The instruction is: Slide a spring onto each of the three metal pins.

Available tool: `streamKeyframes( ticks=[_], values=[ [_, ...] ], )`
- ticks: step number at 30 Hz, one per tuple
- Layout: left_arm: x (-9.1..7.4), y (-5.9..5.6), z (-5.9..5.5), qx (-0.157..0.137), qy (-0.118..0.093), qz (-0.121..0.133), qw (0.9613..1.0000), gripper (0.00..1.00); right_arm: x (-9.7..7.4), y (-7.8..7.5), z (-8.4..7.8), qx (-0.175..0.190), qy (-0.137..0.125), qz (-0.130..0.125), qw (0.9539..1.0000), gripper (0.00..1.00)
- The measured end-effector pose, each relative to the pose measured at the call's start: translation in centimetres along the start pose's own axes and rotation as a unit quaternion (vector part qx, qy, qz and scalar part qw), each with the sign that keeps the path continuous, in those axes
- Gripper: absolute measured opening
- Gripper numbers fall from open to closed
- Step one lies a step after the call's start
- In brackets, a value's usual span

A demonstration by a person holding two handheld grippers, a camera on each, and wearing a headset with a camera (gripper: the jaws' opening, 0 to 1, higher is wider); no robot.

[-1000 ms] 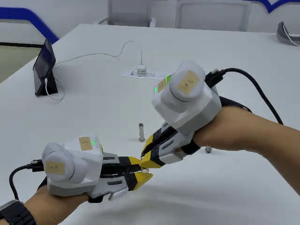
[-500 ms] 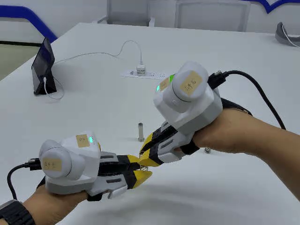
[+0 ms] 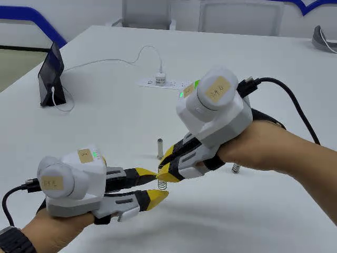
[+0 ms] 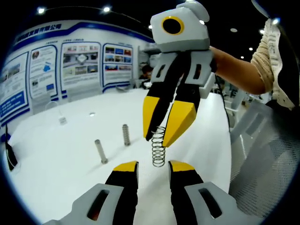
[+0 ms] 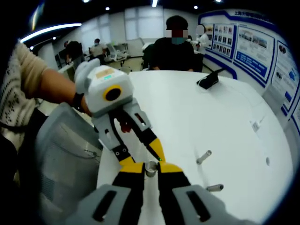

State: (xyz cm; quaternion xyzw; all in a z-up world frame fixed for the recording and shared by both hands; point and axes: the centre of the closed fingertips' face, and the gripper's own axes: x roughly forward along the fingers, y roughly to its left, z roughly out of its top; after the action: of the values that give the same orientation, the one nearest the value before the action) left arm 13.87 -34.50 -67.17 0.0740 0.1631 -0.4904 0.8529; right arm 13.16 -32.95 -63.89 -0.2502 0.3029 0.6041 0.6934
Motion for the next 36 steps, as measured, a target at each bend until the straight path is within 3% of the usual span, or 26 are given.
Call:
streamKeyframes(
  ticks=[14, 23, 36],
  values=[
    [-1.1, 1.2, -0.2, -0.023, -0.004, 0.041, 0.9989, 0.47, -1.1, -1.5, 0.2, 0.012, -0.013, -0.020, 0.9996, 0.12],
    [-1.5, 1.4, -0.1, -0.030, -0.008, 0.055, 0.9980, 0.57, -2.0, -3.2, 0.4, 0.020, -0.024, -0.044, 0.9985, 0.12],
    [-1.4, 1.3, 0.1, -0.033, -0.011, 0.059, 0.9976, 0.61, -3.1, -7.5, 2.1, 0.038, -0.053, -0.097, 0.9931, 0.12]
  ],
)
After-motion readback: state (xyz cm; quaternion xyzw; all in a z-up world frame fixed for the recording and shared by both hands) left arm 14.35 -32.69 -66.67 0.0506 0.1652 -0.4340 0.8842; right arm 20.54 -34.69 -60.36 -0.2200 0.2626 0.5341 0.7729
